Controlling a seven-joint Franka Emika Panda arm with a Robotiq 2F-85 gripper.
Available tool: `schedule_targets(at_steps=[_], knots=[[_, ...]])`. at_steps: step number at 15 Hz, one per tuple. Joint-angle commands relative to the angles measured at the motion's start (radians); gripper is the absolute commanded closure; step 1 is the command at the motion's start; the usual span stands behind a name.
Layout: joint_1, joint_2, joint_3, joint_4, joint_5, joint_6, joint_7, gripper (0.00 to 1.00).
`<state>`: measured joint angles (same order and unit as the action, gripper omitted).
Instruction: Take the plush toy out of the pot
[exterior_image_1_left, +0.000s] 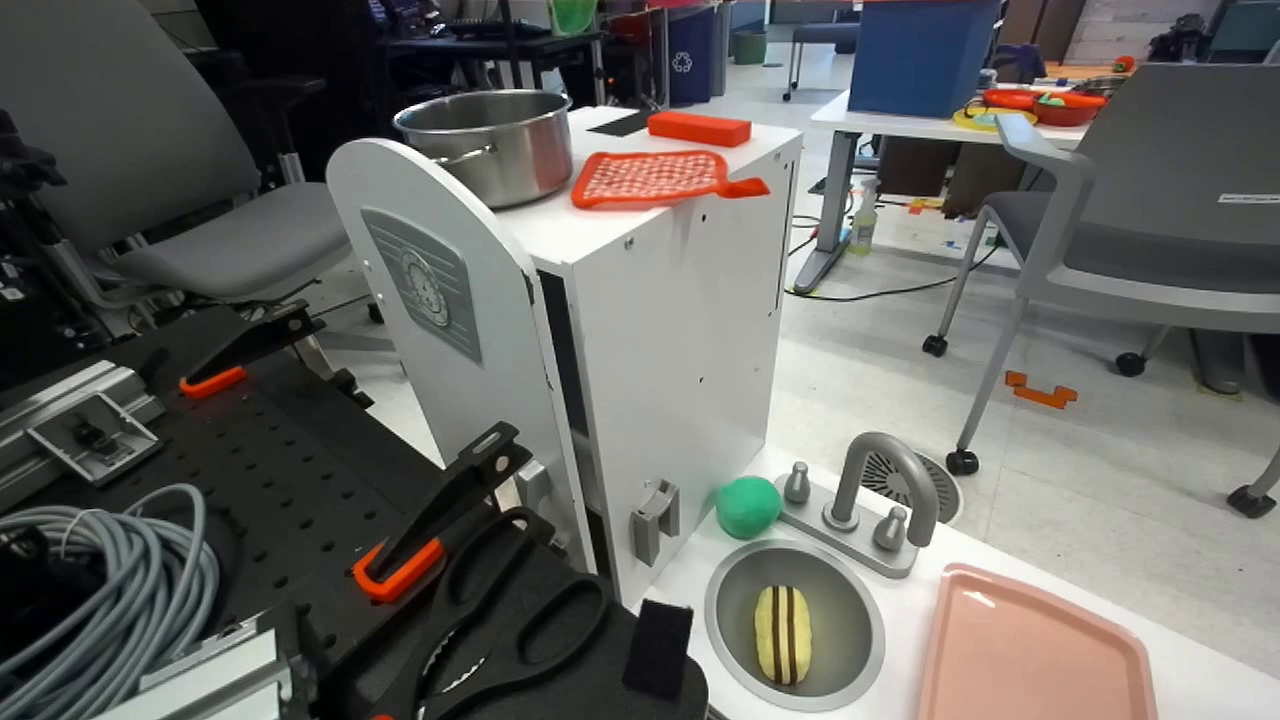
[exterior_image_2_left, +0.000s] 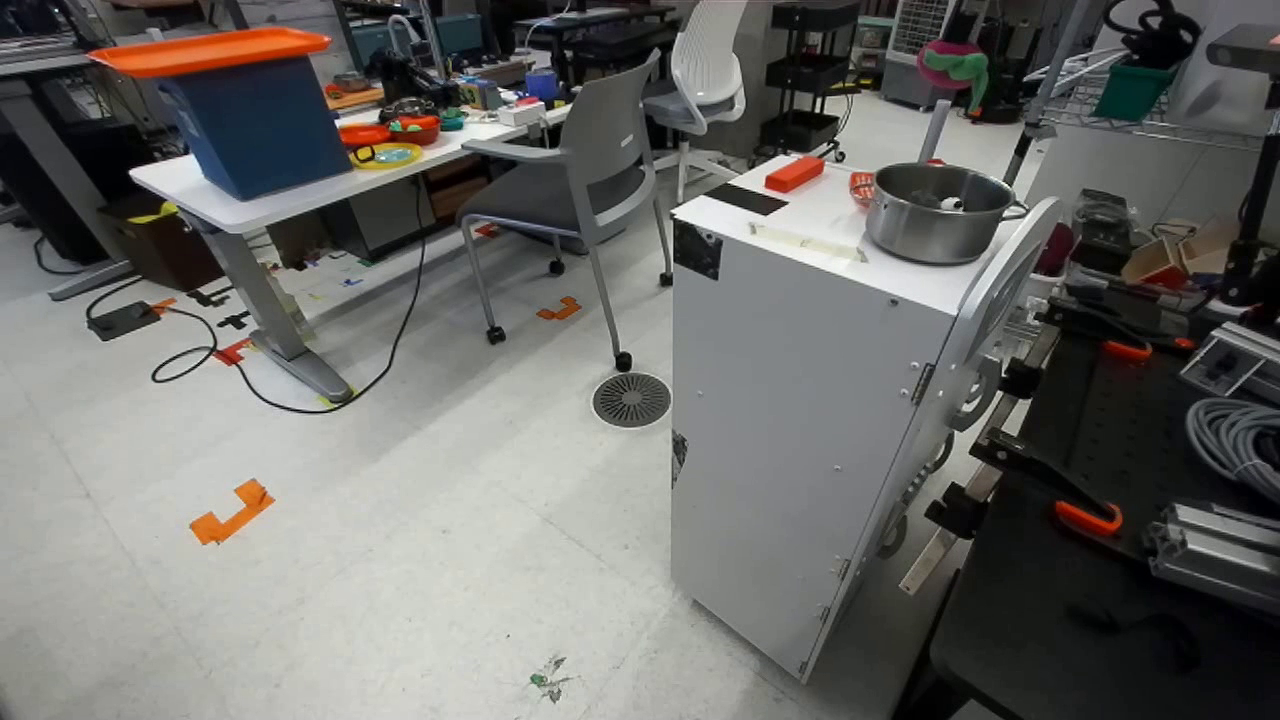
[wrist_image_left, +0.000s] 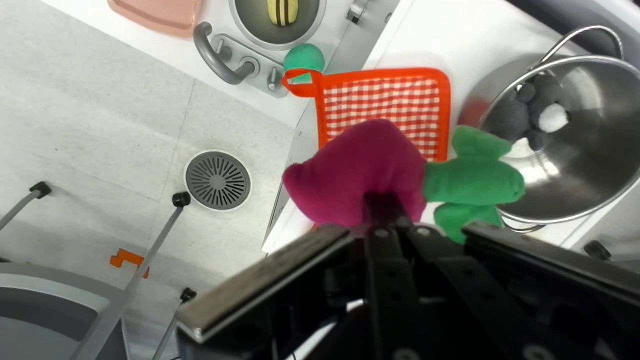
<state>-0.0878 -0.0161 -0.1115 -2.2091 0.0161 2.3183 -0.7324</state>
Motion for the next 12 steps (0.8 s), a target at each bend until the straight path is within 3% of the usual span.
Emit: schedule_targets(at_steps=[1,3,4,6,12], knots=[[-0.001,0.029,0.007,0.031,-0.029,0.007,-0.002,1.00],[-0.002,0.036,0.010,0.034,-0.038,0.007,-0.002,1.00],[-0.002,0.039,0.011,0.035,-0.042,0.008,-0.003,0.85],[-0.002,0.041,0.012,0.037,-0.048,0.006,-0.005,0.66],[-0.005,0.036,0.012,0.034,-0.039,0.005,-0.023,0.22]])
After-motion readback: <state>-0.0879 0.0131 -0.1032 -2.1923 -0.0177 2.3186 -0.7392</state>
